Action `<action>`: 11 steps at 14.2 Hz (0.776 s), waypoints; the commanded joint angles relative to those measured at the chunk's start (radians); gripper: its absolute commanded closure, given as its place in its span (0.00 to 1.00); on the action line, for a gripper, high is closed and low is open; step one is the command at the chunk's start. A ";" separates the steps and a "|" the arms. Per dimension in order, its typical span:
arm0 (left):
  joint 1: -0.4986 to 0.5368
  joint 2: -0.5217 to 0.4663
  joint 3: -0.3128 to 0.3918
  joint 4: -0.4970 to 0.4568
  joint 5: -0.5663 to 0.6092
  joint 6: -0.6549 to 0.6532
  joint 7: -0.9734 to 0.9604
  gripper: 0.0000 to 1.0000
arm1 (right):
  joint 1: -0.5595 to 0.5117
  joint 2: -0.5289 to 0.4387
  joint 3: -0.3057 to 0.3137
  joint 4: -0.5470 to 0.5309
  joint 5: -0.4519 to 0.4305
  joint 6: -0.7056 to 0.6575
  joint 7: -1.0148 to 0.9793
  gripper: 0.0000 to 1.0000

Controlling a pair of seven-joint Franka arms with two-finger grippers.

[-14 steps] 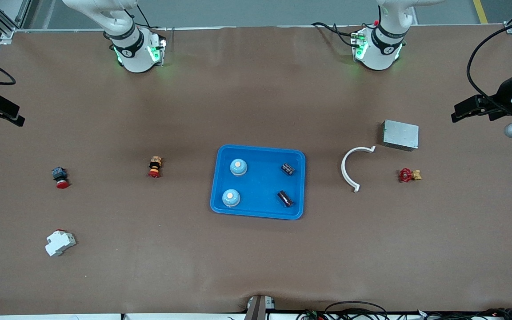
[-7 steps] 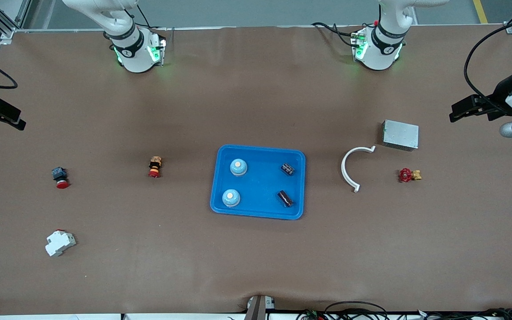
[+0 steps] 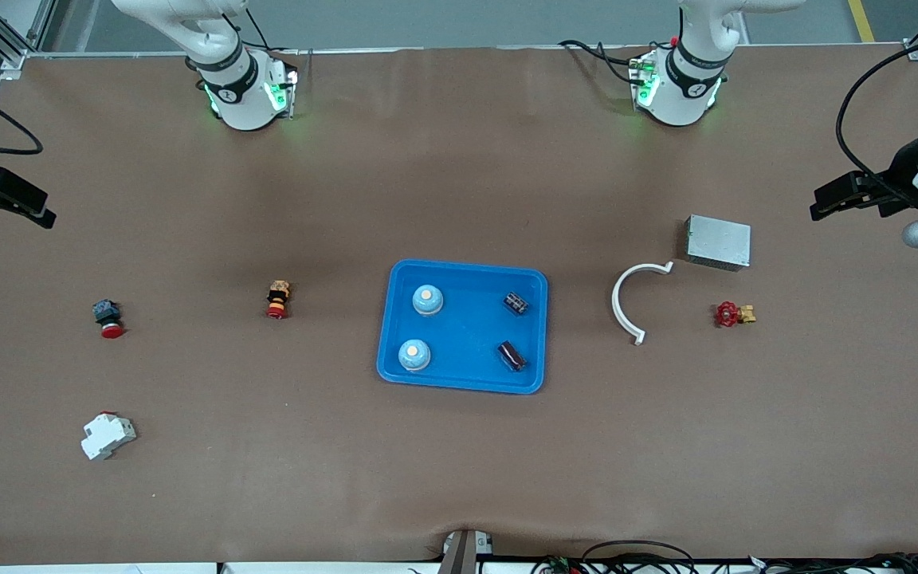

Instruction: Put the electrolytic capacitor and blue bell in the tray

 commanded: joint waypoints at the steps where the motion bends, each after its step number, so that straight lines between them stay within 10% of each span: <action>1: 0.000 0.010 0.005 0.024 0.017 -0.002 -0.005 0.00 | -0.001 -0.033 -0.003 -0.030 0.011 -0.023 0.019 0.00; 11: -0.003 0.010 0.002 0.024 0.012 0.007 -0.010 0.00 | -0.014 -0.033 -0.009 -0.019 0.058 -0.037 0.019 0.00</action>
